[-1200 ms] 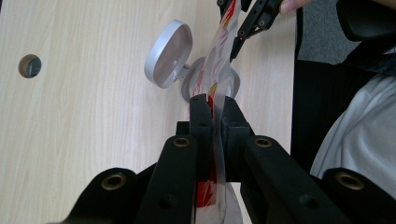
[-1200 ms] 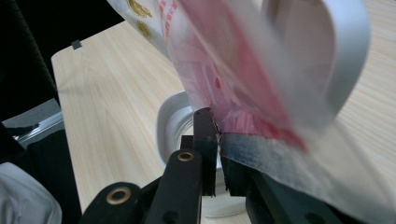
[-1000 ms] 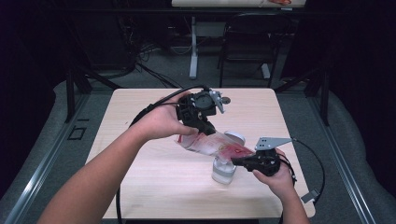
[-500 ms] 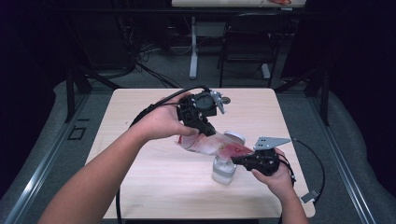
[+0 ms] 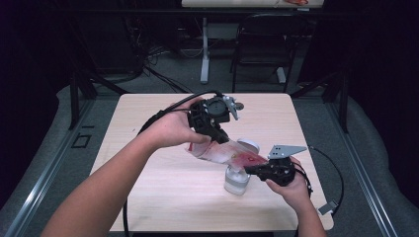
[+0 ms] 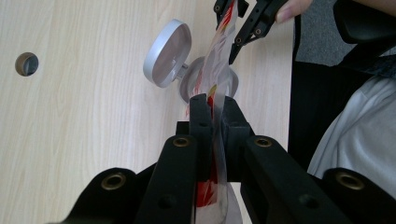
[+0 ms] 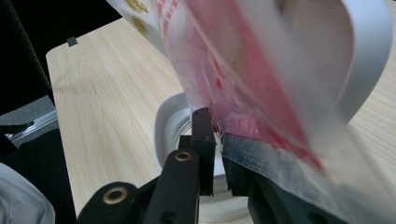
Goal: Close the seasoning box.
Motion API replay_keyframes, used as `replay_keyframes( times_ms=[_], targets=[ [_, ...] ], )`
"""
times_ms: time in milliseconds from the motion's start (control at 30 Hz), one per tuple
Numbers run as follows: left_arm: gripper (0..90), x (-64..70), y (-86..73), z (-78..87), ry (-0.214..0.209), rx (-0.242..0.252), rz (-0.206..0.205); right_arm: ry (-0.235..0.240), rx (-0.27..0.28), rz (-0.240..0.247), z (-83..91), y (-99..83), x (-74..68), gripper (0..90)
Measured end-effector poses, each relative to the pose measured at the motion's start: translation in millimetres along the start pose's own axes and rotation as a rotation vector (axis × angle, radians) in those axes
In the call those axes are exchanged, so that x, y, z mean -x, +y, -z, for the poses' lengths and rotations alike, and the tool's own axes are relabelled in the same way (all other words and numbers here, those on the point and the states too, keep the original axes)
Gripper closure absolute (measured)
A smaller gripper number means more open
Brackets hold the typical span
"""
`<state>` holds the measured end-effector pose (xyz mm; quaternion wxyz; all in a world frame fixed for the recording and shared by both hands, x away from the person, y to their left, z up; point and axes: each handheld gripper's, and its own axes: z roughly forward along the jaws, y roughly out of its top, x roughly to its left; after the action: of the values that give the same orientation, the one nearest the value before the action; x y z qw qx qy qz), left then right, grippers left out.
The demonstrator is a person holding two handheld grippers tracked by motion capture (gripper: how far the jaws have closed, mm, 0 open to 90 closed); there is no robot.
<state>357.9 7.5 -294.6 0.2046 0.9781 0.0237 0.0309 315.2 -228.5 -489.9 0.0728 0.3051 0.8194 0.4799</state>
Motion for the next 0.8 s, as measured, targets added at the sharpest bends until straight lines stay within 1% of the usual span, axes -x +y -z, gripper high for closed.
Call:
replay_keyframes(
  times_ms=[500, 800],
  targets=[
    [86.2, 0.1, -0.2, -0.6, -0.003, 0.003, 0.001, -0.002, -0.004, -0.001, -0.4, -0.1, 0.0, 84.5],
    [86.2, 0.5, 0.3, -0.2, -0.001, 0.005, 0.000, 0.006, -0.007, -0.002, -2.0, -0.1, -1.2, 84.7]
  ],
)
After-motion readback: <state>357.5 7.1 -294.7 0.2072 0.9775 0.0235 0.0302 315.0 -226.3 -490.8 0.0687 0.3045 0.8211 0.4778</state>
